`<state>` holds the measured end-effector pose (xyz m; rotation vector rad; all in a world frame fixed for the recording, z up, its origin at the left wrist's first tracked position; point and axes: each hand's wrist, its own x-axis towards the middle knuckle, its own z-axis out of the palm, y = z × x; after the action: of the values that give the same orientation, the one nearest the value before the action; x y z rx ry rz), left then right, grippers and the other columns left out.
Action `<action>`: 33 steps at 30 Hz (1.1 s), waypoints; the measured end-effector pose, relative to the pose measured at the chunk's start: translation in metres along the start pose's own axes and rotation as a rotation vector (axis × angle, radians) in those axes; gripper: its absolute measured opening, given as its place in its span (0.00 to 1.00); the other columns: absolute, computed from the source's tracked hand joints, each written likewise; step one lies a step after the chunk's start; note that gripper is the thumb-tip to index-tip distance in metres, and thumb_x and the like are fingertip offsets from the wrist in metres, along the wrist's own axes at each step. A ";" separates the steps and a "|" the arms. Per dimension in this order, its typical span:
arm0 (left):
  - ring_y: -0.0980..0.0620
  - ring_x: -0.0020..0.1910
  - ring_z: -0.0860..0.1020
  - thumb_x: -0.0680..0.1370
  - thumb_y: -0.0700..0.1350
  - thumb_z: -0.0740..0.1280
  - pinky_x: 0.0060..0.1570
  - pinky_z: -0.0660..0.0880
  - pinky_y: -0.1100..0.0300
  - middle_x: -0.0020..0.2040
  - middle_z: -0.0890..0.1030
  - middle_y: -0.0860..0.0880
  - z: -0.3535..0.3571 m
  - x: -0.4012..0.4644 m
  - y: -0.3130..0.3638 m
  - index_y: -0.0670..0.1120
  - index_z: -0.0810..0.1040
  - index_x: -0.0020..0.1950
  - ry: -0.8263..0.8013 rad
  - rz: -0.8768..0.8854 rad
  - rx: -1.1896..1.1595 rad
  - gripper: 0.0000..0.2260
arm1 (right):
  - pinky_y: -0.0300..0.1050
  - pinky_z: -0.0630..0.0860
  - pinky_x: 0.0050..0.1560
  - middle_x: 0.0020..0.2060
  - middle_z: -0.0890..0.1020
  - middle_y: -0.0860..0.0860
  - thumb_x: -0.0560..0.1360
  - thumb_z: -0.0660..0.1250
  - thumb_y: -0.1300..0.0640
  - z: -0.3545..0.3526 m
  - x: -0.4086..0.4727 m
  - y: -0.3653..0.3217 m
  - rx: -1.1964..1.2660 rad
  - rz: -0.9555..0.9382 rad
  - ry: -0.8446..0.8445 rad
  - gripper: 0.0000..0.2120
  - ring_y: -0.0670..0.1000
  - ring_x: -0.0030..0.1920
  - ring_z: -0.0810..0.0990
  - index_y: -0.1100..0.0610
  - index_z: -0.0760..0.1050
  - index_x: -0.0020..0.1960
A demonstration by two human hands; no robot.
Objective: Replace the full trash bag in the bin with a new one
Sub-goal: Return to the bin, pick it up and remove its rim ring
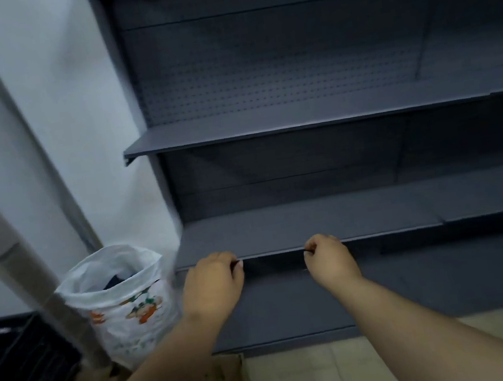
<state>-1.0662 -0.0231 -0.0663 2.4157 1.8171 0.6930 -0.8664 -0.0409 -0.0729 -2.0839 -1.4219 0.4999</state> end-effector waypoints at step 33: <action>0.46 0.56 0.76 0.78 0.51 0.58 0.54 0.69 0.53 0.57 0.79 0.47 0.265 0.091 0.729 0.47 0.76 0.57 -0.350 0.841 -0.334 0.13 | 0.48 0.70 0.61 0.61 0.74 0.57 0.77 0.59 0.58 -0.452 0.020 0.536 -0.030 0.781 0.653 0.13 0.58 0.62 0.72 0.56 0.74 0.60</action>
<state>-0.2894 -0.1061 -0.0610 2.7563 0.4708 0.4847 -0.2069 -0.2803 -0.0641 -2.4569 -0.2289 0.0449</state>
